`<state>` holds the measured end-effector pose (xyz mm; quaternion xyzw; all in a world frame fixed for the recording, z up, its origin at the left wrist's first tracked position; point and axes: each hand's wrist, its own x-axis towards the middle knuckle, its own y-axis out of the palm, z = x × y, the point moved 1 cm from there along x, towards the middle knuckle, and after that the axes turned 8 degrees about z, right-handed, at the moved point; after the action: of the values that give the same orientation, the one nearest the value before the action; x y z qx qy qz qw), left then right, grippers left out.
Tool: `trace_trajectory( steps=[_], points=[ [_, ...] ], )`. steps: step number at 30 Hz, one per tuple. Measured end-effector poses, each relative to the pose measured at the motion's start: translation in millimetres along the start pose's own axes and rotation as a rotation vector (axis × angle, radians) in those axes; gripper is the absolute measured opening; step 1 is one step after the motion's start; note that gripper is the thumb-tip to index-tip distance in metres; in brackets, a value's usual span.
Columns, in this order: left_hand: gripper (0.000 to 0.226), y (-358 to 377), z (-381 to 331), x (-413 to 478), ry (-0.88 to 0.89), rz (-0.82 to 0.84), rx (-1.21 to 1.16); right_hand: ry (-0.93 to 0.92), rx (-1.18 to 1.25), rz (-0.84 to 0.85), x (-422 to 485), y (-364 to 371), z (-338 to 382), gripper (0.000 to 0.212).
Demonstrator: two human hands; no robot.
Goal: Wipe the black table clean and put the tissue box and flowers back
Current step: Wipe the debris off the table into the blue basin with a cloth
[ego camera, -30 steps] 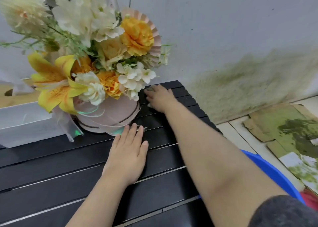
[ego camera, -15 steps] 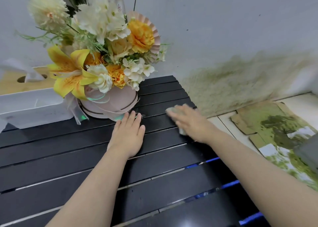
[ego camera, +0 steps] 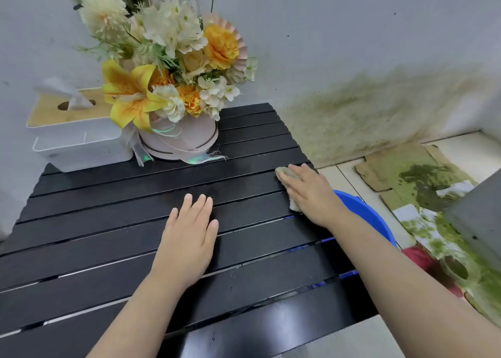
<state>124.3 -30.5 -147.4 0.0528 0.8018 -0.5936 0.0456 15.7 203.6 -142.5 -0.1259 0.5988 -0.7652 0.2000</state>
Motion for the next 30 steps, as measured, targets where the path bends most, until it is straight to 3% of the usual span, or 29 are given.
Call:
trace_trajectory(
  steps=[2,5,7,10,12,16,17,19,22,25,27,30],
  points=[
    [0.08,6,8,-15,-0.042,-0.024,0.052,0.129,0.005,0.0,10,8,6,0.045],
    [0.08,14,21,-23,-0.093,-0.022,0.092,-0.208,-0.089,-0.068,-41,26,65,0.047],
    [0.082,18,26,-21,-0.096,-0.006,0.064,-0.447,-0.063,-0.012,-91,35,99,0.044],
    [0.086,11,30,-21,-0.061,0.02,-0.007,-0.573,-0.085,0.078,-104,35,98,0.042],
    [0.086,2,43,-28,-0.067,0.004,-0.016,-0.512,-0.139,0.06,-66,32,81,0.043],
    [0.083,-14,89,-59,-0.147,-0.068,0.025,-0.022,-0.087,0.043,35,23,64,0.044],
    [0.083,-17,100,-67,-0.17,-0.069,0.039,-0.014,-0.088,0.039,47,27,79,0.044],
    [0.083,-21,118,-78,-0.218,-0.062,0.062,-0.225,-0.117,0.041,43,43,129,0.047],
    [0.084,-22,139,-87,-0.272,-0.049,0.082,-0.725,-0.146,0.008,-22,61,206,0.049],
    [0.083,-19,153,-90,-0.298,-0.037,0.045,-0.9,-0.102,0.099,-43,55,212,0.042],
    [0.082,-17,158,-89,-0.292,-0.028,0.039,-0.787,-0.191,0.028,-6,50,195,0.042],
    [0.081,-16,158,-87,-0.281,-0.04,0.034,-0.314,-0.205,0.039,71,42,171,0.042]
  ],
)
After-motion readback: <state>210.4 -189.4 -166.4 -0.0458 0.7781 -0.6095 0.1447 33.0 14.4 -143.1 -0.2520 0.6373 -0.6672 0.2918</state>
